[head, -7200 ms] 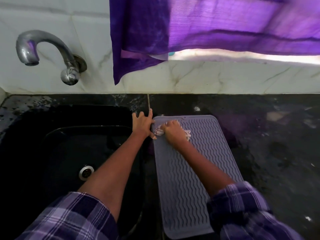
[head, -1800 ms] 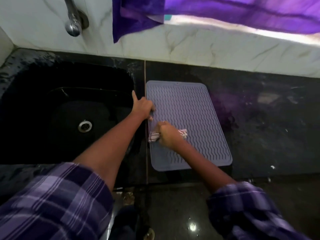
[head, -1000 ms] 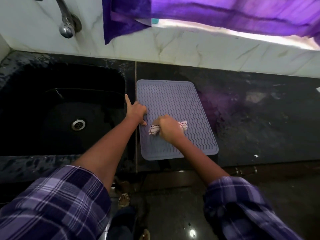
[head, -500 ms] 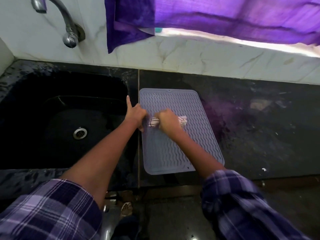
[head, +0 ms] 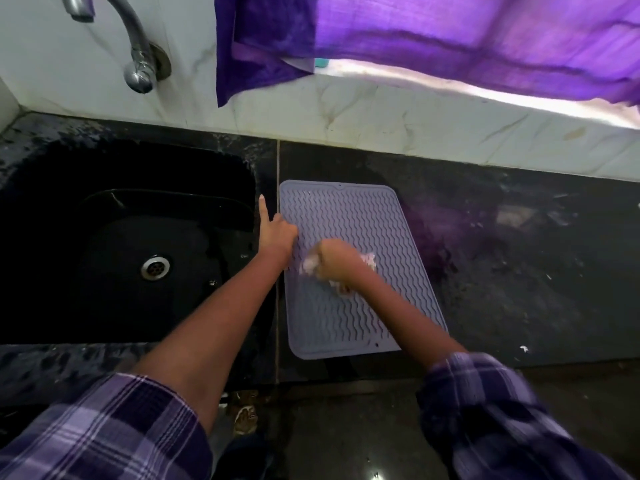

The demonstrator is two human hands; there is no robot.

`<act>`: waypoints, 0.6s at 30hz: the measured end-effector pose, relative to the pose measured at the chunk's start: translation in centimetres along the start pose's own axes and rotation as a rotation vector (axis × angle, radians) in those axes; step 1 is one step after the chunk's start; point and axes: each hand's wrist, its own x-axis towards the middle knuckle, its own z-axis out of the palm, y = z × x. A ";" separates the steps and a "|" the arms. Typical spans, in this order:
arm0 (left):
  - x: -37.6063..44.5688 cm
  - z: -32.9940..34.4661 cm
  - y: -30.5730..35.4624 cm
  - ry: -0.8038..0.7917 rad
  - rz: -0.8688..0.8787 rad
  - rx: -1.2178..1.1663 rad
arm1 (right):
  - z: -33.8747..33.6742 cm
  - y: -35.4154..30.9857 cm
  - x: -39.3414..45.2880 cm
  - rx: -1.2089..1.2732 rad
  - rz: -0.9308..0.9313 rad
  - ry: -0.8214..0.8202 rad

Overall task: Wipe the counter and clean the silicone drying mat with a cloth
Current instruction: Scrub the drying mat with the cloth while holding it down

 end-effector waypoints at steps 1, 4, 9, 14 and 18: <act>0.0 0.0 0.1 0.000 -0.007 0.007 | -0.4 0.0 1.0 -0.002 0.032 0.129; -0.2 0.3 0.3 0.005 -0.022 0.007 | 1.8 -0.8 2.5 -0.159 0.034 0.293; -0.5 0.6 0.2 -0.001 -0.032 -0.020 | 4.8 0.0 -0.6 -0.188 0.027 0.233; -0.8 0.4 0.2 0.011 -0.030 -0.063 | 1.1 0.5 -1.0 -0.065 0.014 -0.119; -1.0 0.3 0.2 -0.006 -0.033 -0.063 | 0.9 -0.2 0.6 -0.076 0.041 0.112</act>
